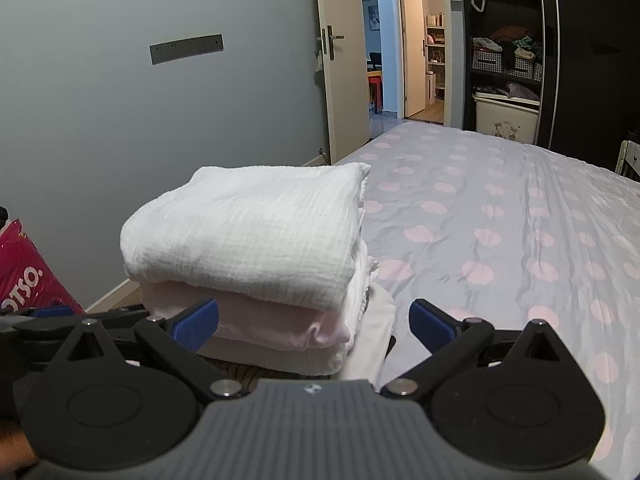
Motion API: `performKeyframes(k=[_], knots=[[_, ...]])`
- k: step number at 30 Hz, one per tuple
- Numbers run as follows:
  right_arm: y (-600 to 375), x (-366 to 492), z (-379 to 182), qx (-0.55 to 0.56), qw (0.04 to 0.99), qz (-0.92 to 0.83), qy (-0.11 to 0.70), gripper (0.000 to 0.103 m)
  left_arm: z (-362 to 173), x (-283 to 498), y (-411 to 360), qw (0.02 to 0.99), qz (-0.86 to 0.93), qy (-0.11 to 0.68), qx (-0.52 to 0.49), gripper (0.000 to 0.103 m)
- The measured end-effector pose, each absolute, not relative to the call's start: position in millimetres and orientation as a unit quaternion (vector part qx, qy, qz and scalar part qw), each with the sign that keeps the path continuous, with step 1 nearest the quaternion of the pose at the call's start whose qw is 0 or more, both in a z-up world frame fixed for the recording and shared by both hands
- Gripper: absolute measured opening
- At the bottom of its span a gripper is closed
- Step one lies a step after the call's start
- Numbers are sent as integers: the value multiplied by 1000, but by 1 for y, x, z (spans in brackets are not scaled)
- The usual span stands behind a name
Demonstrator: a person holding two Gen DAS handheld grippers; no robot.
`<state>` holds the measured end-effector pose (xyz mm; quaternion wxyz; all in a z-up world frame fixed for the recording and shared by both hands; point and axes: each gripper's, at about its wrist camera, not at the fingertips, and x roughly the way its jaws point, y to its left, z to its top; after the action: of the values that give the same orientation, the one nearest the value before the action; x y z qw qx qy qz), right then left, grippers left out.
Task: Fold clothes
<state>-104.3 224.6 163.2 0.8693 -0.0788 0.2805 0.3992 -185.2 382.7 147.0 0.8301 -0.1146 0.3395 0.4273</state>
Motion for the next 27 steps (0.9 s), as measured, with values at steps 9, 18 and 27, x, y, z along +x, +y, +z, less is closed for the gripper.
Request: performKeyframes(k=[9, 18, 27], knots=[[234, -107, 157, -90, 867, 401, 283, 102, 146, -194, 387, 828, 428, 340, -123, 78], [246, -110, 151, -91, 861, 415, 280, 102, 144, -206, 390, 821, 437, 342, -133, 78], [254, -112, 146, -97, 857, 417, 286, 102, 144, -206, 392, 822, 434, 343, -131, 78]])
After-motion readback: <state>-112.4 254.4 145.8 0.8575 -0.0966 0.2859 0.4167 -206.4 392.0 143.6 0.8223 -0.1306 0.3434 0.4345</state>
